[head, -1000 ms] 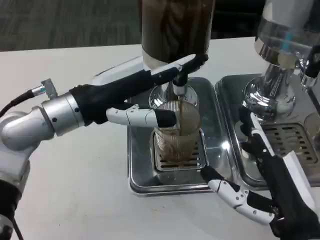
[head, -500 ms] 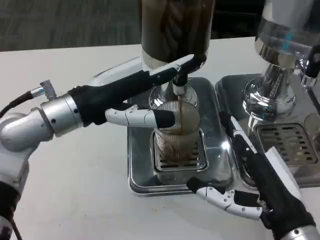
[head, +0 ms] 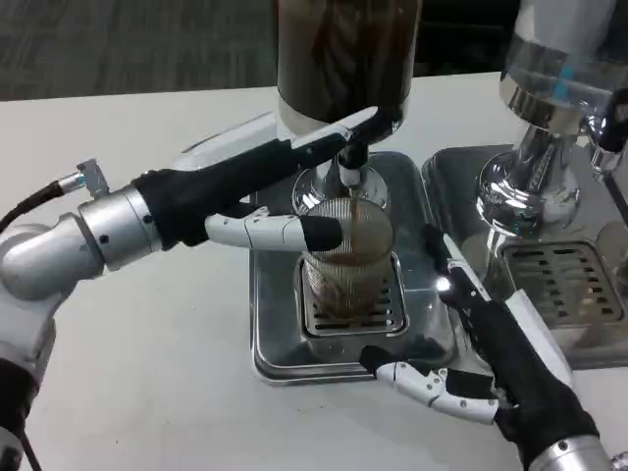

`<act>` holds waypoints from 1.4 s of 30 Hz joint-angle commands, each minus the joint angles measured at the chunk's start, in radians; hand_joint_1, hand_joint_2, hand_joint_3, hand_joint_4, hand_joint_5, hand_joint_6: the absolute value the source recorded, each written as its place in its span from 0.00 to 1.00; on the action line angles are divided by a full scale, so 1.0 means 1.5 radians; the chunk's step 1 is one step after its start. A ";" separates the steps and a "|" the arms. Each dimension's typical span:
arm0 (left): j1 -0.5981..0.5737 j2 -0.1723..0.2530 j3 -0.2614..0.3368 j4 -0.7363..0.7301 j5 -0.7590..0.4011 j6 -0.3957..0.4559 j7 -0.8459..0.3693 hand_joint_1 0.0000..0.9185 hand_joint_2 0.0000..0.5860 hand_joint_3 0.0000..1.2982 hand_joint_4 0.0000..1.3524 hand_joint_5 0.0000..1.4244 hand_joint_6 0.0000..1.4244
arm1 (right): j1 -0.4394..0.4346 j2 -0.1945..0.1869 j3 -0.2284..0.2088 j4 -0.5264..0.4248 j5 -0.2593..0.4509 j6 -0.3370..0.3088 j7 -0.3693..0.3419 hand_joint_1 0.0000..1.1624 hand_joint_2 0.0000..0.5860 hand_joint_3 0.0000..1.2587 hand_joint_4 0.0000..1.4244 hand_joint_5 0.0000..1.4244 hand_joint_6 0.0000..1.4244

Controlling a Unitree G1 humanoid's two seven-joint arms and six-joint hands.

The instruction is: Grasp the cup under the faucet to collect the drink, then remove the cup.

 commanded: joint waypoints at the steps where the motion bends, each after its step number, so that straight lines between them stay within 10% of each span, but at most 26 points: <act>1: 0.024 0.007 -0.012 -0.001 0.019 0.008 -0.013 0.00 0.01 0.00 0.00 0.00 0.00 | -0.017 0.004 -0.001 0.018 0.008 0.005 -0.003 0.69 0.32 0.00 0.00 0.00 0.04; 42: 0.025 0.011 0.007 -0.012 -0.022 0.041 -0.028 0.00 0.02 0.00 0.00 0.00 0.00 | -0.179 0.015 -0.006 0.190 0.039 -0.008 -0.001 0.64 0.37 0.00 0.00 0.00 0.04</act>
